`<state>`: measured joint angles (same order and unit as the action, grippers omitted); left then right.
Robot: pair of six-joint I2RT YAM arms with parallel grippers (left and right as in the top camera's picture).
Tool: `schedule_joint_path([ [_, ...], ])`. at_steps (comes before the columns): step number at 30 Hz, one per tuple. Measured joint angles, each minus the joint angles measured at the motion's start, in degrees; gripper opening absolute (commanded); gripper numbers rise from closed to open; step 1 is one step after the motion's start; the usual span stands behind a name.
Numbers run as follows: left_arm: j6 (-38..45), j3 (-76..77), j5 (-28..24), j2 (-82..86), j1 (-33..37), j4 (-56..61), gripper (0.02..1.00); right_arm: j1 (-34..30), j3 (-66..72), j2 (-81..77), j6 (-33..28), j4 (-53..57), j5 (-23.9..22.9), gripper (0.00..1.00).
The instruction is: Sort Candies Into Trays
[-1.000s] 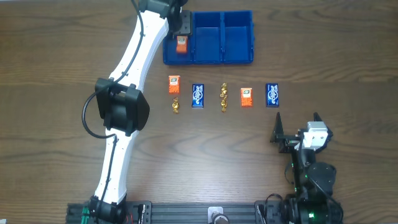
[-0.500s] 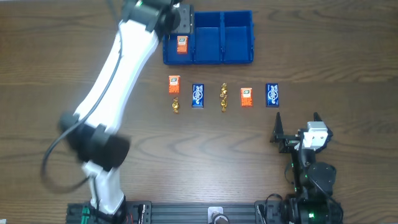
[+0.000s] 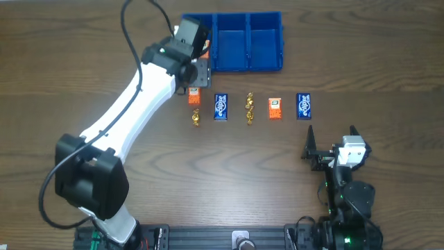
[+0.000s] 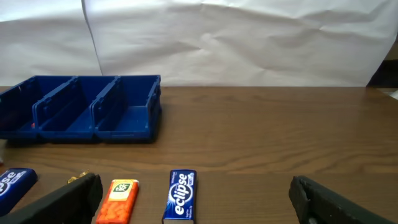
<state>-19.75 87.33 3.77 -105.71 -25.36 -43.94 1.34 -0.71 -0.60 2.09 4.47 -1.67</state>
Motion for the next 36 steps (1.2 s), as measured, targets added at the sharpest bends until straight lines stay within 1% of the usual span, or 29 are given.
schedule_joint_path([
  [14,-0.6,-1.5,-4.3,-12.3,1.6,5.6,0.709,0.0,0.0,0.0,0.0,0.0,0.0,0.998],
  [36,-1.0,-1.5,-6.5,-15.7,2.7,6.1,0.66,0.0,0.0,0.0,0.0,0.0,0.0,0.998],
])
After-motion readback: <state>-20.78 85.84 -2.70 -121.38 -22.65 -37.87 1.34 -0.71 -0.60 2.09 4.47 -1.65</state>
